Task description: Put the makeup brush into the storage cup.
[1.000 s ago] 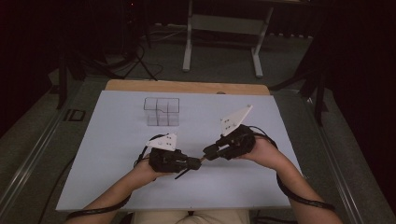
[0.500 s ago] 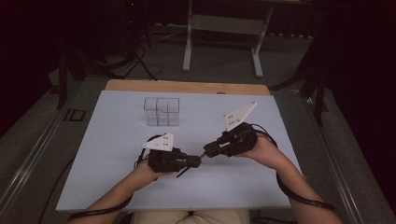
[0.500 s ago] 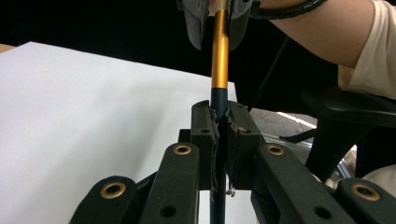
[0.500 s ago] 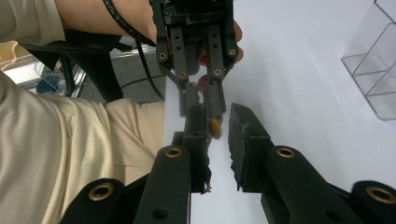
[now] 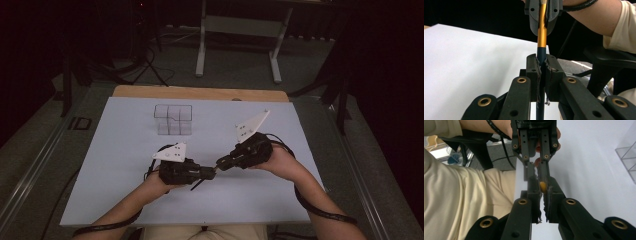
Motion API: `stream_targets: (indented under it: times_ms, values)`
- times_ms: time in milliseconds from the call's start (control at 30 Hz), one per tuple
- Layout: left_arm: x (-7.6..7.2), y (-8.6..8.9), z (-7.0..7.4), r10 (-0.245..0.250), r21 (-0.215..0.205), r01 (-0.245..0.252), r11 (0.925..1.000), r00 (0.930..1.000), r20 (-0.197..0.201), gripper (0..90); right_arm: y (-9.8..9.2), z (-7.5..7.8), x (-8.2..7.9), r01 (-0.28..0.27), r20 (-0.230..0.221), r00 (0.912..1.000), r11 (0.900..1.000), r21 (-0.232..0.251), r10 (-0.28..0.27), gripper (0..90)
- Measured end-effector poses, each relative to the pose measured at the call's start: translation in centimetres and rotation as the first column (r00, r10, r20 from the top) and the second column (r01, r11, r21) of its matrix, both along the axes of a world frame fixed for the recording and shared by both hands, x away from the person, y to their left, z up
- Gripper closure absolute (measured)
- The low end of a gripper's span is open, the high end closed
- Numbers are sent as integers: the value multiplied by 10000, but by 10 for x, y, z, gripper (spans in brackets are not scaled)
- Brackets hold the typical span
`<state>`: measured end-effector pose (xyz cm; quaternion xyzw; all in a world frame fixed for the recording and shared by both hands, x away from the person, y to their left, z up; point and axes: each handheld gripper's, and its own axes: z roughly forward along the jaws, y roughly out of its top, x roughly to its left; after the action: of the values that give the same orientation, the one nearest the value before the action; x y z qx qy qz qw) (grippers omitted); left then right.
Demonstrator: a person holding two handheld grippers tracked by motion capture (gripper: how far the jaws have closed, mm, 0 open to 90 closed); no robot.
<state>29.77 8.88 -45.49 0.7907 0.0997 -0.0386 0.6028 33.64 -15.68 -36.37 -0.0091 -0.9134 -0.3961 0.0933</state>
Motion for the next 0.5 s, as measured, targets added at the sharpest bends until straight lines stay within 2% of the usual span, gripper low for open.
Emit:
stream_targets:
  times_ms: [167,300,367,433,500]
  values:
    - [1,-2,-1,-92,51,92,9999,10000,-30,841,1,-1,0,-78,63,9999,9997,-232,80,844]
    - [3,-2,0,-108,-65,107,9999,9998,-190,833,-1,0,1,-47,6,10000,9999,-151,47,844]
    - [4,-1,2,-137,-86,134,9999,9990,-425,824,-2,2,2,3,25,10000,9999,-106,-2,844]
    - [4,-2,4,-118,39,120,9999,9989,-453,813,-3,2,1,-26,20,10000,10000,-49,26,844]
    - [4,-4,6,-136,252,147,9996,9989,-439,792,-2,2,1,-62,57,10000,9998,-186,63,844]
